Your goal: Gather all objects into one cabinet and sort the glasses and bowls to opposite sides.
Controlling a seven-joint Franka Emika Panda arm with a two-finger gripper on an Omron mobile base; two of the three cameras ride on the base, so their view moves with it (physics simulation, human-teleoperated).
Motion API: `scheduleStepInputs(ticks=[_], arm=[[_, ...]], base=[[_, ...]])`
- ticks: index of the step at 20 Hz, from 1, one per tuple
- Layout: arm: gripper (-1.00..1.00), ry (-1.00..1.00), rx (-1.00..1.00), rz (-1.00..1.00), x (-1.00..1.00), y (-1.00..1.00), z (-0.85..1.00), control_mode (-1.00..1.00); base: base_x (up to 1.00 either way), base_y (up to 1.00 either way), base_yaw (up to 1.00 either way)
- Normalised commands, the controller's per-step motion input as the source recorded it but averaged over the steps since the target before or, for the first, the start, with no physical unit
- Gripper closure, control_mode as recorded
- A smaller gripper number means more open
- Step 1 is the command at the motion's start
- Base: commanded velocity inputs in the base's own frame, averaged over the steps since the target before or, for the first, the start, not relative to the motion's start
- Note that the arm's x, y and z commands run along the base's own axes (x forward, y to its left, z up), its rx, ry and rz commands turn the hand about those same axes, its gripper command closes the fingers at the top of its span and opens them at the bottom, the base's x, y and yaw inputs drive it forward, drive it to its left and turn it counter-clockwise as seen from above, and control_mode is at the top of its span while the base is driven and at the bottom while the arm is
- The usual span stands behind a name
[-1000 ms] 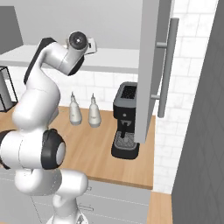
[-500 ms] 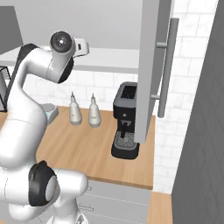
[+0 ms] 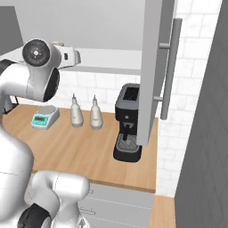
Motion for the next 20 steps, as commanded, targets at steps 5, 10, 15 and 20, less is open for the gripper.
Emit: scheduleStepInputs(ticks=[5, 10, 15, 20], arm=[[1.00, 0.00, 0.05, -0.12, -0.99, -0.16, 0.00, -1.00], [1.00, 0.00, 0.00, -0.11, -0.82, -0.04, 0.00, -1.00], [1.00, 0.00, 0.00, -0.07, -0.65, 0.00, 0.00, -1.00], [1.00, 0.00, 0.00, 0.00, -0.31, -0.05, 0.00, -1.00]], base=[[0.00, 0.00, 0.00], [0.00, 0.00, 0.00], [0.00, 0.00, 0.00], [0.00, 0.00, 0.00]])
